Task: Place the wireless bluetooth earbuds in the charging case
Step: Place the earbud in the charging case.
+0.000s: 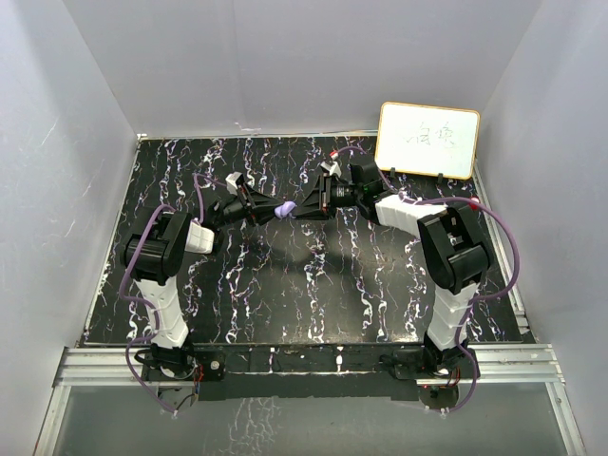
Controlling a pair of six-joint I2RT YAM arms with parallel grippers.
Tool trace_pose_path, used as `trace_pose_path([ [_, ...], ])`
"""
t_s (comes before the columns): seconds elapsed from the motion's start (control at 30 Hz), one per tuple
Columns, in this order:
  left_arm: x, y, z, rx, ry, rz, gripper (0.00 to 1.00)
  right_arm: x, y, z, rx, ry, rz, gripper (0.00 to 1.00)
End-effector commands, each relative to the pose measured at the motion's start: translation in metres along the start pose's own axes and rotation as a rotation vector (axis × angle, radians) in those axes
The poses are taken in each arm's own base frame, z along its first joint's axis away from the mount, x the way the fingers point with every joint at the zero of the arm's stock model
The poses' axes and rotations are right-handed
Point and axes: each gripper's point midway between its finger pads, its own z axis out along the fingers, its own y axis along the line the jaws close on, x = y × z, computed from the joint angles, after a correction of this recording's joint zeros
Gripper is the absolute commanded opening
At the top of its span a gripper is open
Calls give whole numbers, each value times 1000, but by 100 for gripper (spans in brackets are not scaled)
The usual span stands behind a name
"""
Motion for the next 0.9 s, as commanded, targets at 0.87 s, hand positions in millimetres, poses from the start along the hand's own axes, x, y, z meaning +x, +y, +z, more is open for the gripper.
trace_pose_path([
  [0.87, 12, -21, -1, 61, 28, 61, 0, -18, 31, 3, -101, -39, -21, 12],
])
